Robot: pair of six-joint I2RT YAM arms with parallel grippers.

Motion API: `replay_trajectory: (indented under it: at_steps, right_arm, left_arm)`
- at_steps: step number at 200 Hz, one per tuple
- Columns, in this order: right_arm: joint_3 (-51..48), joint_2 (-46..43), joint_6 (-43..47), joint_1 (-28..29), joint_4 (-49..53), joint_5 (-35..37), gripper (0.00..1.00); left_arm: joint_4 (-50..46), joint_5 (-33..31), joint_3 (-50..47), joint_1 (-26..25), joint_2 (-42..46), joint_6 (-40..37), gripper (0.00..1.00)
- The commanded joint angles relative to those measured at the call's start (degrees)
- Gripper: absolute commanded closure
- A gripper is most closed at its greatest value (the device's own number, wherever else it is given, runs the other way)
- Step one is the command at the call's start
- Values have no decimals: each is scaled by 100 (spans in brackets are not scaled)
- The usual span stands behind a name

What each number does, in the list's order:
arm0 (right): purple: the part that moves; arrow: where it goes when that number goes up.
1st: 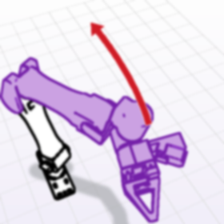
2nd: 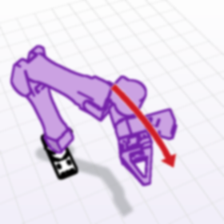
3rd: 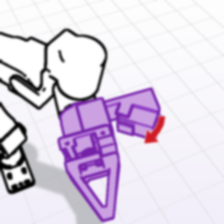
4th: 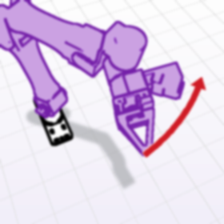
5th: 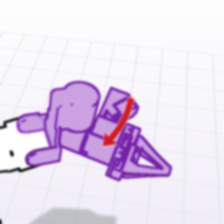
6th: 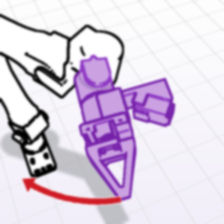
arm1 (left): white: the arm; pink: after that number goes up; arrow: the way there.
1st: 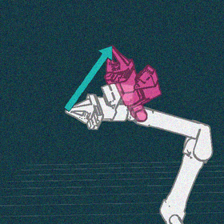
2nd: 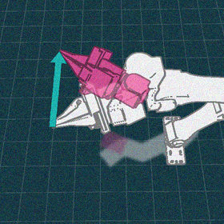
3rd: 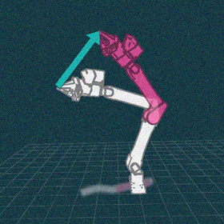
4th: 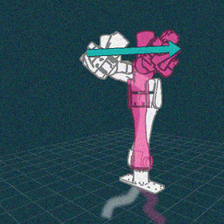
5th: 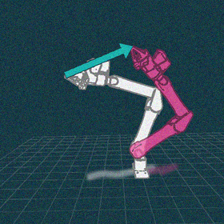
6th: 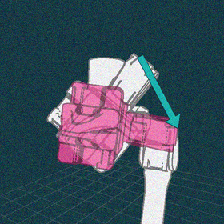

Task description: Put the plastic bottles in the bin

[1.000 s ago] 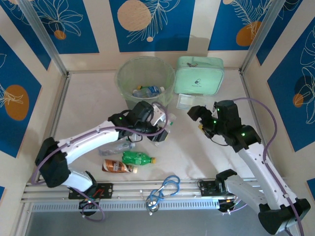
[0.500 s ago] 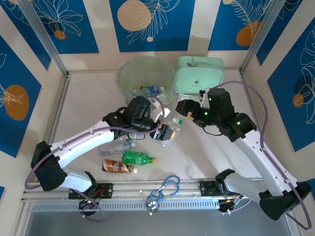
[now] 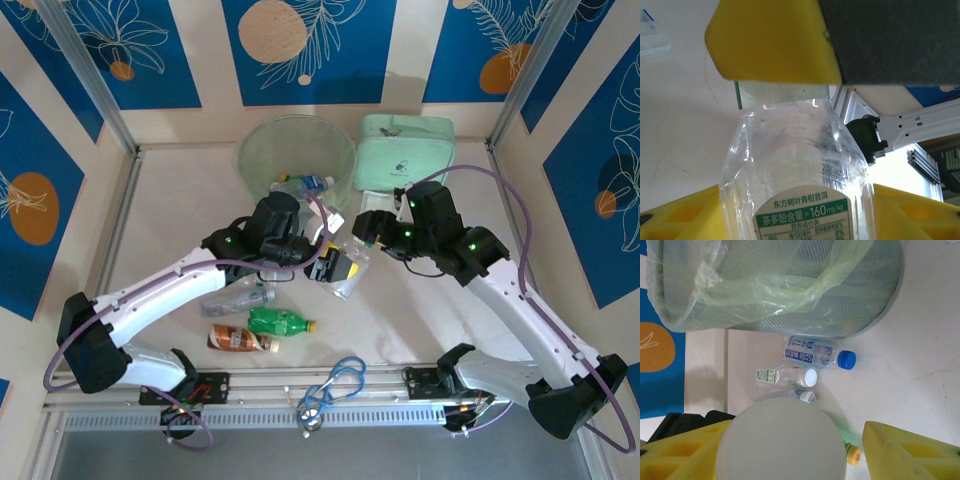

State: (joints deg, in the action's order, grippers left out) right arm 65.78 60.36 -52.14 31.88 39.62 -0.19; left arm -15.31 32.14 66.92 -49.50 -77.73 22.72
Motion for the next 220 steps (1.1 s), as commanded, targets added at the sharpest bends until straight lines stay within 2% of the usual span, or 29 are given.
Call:
replay_trajectory:
  at_steps: [1,54,104,120,145,158,185,200,220]
  right_arm:
    - [6,11,-33,55,-225,6,38]
    - [-21,-24,-16,47,-349,-34,60]
    - [58,-23,-40,10,-283,14,75]
    - [75,-19,-66,-14,-313,-31,79]
    - [128,-24,-101,-75,-348,-82,83]
    - [146,-62,-117,-128,-408,-135,84]
    - [151,-136,-6,-266,-524,-277,85]
    - [108,-187,89,-446,-703,-535,85]
    - [-73,-322,64,-837,-1354,-1242,85]
  left_arm:
    - [235,235,129,62,99,66,39]
    - [431,345,180,174,31,201,38]
    - [675,357,168,261,-93,323,36]
    - [738,324,156,277,-129,345,31]
    - [764,121,118,296,-133,467,4]
    - [766,47,109,354,-73,586,0]
    - [1343,356,-105,719,284,1527,0]
    - [2207,663,-498,1140,584,2493,0]
    - [3607,1229,-1031,1660,817,3814,0]
